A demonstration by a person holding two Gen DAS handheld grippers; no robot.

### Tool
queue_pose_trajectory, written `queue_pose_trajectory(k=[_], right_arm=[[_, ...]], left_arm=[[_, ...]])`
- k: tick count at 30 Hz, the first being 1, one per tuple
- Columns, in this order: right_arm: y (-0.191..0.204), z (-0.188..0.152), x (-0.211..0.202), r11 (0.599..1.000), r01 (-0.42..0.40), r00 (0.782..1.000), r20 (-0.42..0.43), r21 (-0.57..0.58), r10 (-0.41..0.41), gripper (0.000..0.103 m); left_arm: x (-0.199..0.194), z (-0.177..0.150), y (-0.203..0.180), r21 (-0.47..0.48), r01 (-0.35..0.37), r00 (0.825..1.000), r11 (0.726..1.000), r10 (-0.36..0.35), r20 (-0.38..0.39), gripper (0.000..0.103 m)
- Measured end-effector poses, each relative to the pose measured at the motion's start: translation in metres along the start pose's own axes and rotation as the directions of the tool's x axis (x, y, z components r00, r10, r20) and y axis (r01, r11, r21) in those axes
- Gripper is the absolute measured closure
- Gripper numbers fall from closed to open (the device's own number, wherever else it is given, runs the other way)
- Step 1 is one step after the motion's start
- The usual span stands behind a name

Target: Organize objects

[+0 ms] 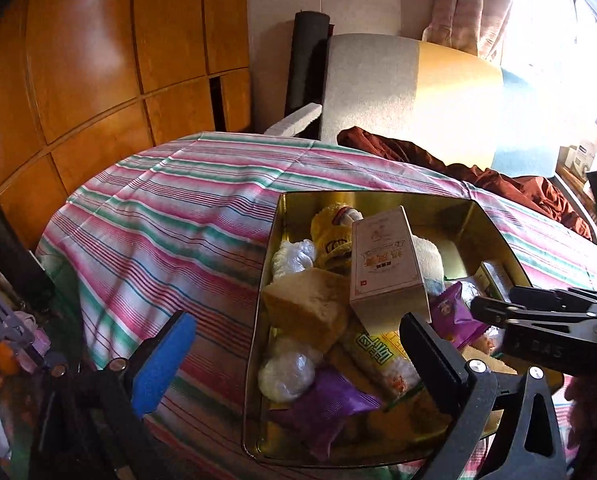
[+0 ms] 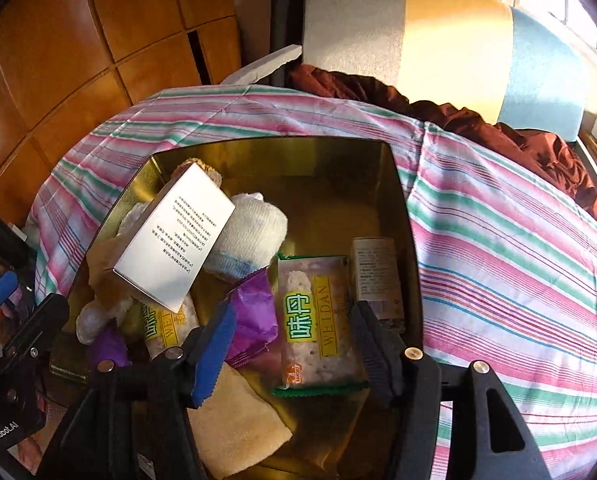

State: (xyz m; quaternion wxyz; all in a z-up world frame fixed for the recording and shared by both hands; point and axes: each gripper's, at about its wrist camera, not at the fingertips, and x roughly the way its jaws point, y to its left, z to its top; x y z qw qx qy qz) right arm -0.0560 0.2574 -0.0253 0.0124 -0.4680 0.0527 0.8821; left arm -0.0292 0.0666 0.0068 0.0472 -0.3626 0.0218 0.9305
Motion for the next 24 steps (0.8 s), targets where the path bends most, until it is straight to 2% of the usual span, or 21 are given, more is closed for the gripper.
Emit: queue_pose_trajectory(k=[4,6,8,10,16,24], right_arm=[[0.0,-0.014,-0.021,0.994,0.101,0.992,0.076,0.033,-0.103,0.038],[-0.001,-0.023,-0.033,0.987,0.148,0.981,0.117,0.062,-0.155,0.033],[-0.004,-0.032,-0.044,0.981,0.169,0.971,0.156,0.092,-0.182,0.028],[-0.006,-0.037,-0.053,0.977,0.185,0.963,0.181,0.106,-0.202,0.028],[-0.005,-0.043,-0.066,0.974,0.205,0.952,0.212,0.098,-0.221,0.028],[0.002,-0.045,-0.064,0.975,0.209,0.953,0.209,0.076,-0.221,0.028]], left_arm=[[-0.006,0.0,0.001,-0.018,0.004,1.0,1.0,-0.004,0.011,0.0],[-0.009,-0.001,0.002,-0.03,0.021,1.0,0.999,-0.021,0.009,0.0],[-0.014,-0.004,0.002,-0.042,0.037,0.999,0.998,-0.037,0.01,0.0],[-0.018,-0.006,0.001,-0.044,0.036,0.999,0.998,-0.035,0.023,0.0],[-0.025,-0.011,-0.002,-0.045,0.06,0.998,0.997,-0.059,0.033,0.0],[-0.029,-0.015,-0.004,-0.037,0.054,0.997,0.998,-0.052,0.053,0.0]])
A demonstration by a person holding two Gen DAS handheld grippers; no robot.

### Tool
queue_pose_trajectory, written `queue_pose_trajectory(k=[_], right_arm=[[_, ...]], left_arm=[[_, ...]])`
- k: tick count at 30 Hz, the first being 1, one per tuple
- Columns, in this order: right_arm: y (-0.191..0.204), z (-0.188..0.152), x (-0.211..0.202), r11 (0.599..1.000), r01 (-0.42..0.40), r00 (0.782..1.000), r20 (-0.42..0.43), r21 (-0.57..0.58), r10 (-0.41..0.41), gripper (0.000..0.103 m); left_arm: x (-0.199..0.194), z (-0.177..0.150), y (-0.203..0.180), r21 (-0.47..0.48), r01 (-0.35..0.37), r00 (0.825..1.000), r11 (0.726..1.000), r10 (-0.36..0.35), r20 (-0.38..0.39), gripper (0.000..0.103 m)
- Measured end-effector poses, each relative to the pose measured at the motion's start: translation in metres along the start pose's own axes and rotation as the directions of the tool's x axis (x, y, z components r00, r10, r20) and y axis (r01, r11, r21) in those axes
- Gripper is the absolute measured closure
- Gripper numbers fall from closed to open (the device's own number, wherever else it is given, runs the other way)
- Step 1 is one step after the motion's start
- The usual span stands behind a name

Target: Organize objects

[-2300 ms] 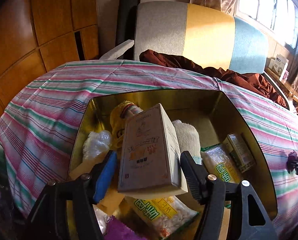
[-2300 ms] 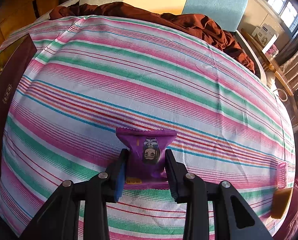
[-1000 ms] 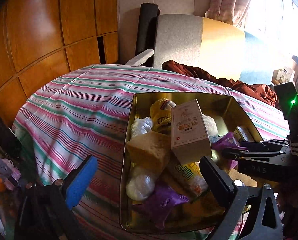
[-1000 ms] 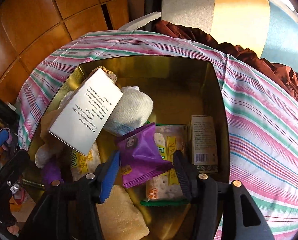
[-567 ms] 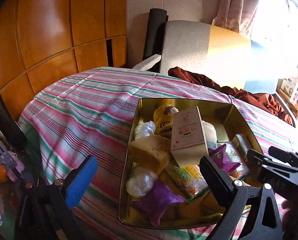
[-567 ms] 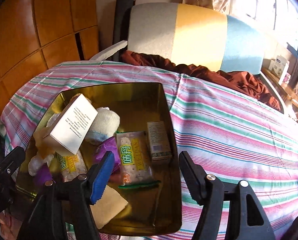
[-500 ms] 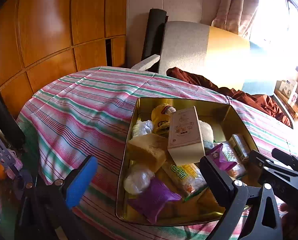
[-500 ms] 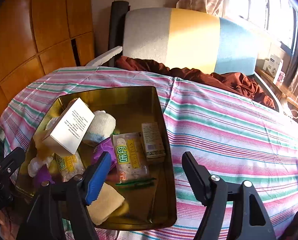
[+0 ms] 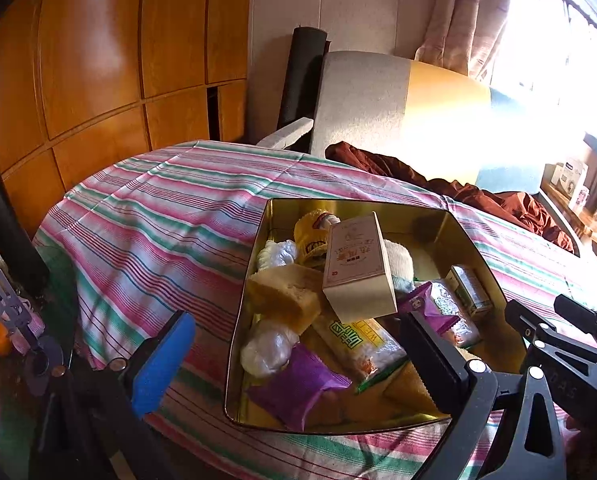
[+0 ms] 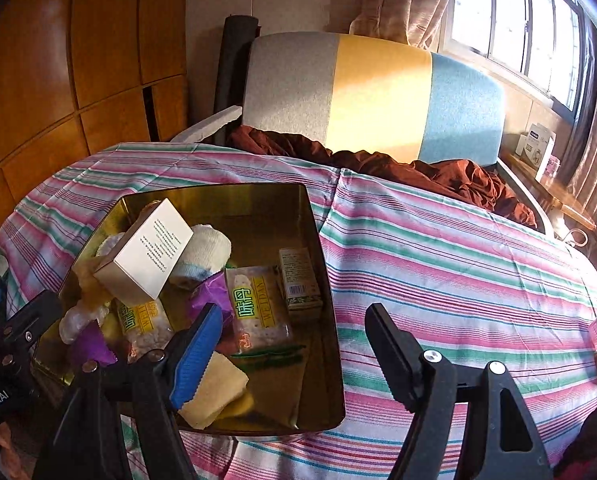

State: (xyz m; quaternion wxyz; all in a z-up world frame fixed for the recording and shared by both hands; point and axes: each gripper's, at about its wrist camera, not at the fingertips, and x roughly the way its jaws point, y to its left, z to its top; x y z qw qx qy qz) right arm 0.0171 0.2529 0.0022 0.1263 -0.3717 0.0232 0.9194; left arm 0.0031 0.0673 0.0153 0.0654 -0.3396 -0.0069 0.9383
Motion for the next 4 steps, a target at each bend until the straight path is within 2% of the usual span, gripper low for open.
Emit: queue_pose_trajectory(k=[4], right_arm=[[0.0026,-0.002,0.0023,1.0,-0.002,1.0,-0.009,-0.007,0.002,0.028]], left_arm=[[-0.0007,-0.0012,0.0007,0.002,-0.002,1.0,1.0,0.002,0.006,0.001]])
